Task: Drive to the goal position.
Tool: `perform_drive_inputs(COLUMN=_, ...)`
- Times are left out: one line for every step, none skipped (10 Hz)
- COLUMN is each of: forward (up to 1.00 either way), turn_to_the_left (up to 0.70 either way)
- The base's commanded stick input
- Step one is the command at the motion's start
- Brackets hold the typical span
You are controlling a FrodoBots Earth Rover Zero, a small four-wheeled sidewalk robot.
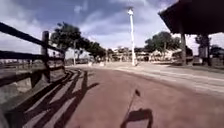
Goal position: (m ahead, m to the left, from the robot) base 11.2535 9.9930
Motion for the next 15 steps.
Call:
perform_drive_inputs(forward=0.85, turn_to_the_left=0.09)
perform_drive_inputs(forward=0.85, turn_to_the_left=0.24)
perform_drive_inputs(forward=0.85, turn_to_the_left=0.30)
perform_drive_inputs(forward=0.85, turn_to_the_left=0.30)
perform_drive_inputs(forward=0.85, turn_to_the_left=0.30)
perform_drive_inputs(forward=0.85, turn_to_the_left=0.09)
perform_drive_inputs(forward=0.85, turn_to_the_left=-0.04)
perform_drive_inputs(forward=0.85, turn_to_the_left=0.12)
perform_drive_inputs(forward=0.85, turn_to_the_left=0.30)
perform_drive_inputs(forward=0.85, turn_to_the_left=0.30)
perform_drive_inputs(forward=0.85, turn_to_the_left=0.30)
perform_drive_inputs(forward=0.85, turn_to_the_left=0.12)
perform_drive_inputs(forward=0.85, turn_to_the_left=-0.04)
perform_drive_inputs(forward=0.85, turn_to_the_left=-0.04)
perform_drive_inputs(forward=0.85, turn_to_the_left=-0.04)
